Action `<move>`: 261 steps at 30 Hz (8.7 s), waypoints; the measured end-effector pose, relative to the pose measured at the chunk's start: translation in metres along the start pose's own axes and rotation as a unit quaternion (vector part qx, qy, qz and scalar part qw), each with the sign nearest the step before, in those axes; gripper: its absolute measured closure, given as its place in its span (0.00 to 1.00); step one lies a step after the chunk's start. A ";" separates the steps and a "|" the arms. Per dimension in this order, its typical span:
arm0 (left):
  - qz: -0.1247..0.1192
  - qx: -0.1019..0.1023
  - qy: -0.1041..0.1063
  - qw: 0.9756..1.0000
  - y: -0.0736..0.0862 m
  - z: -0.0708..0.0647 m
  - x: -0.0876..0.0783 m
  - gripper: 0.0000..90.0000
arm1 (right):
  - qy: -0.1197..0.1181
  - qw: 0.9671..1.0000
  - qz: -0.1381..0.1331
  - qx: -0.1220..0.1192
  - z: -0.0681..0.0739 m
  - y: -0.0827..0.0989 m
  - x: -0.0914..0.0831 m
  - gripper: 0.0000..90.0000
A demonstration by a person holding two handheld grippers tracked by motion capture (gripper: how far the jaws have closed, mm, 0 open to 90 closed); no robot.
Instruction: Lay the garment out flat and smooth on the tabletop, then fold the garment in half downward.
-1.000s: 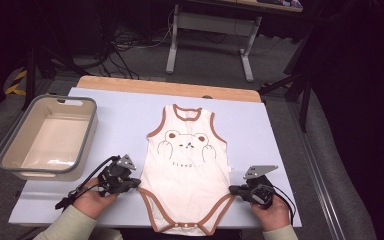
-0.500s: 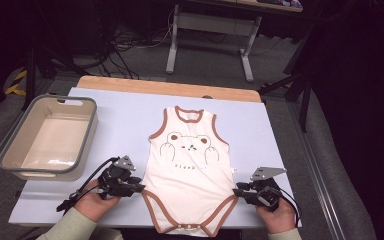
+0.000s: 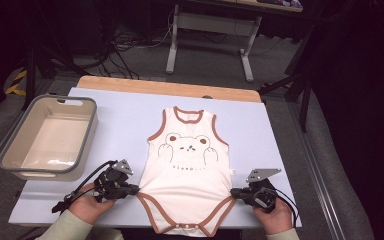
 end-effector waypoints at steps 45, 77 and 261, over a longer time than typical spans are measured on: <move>-0.183 0.065 -0.055 0.979 -0.112 0.045 -0.028 0.14 | 0.016 0.981 -0.193 0.026 -0.052 -0.101 0.000 0.10; -0.172 0.043 -0.110 0.978 -0.167 0.097 -0.030 0.10 | 0.074 0.981 -0.165 0.064 -0.107 -0.167 0.038 0.19; -0.242 0.127 -0.107 0.956 -0.143 -0.004 -0.043 0.96 | 0.063 0.964 -0.258 0.027 -0.012 -0.140 -0.053 0.97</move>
Point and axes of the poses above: each handheld gripper's, and its own axes: x roughly forward along the jaws, y roughly out of its underside, z roughly to its left, the point moved 9 cm from there along x, roughly forward along the jaws, and after that the axes turned 13 degrees about y, right-handed, at the moved point
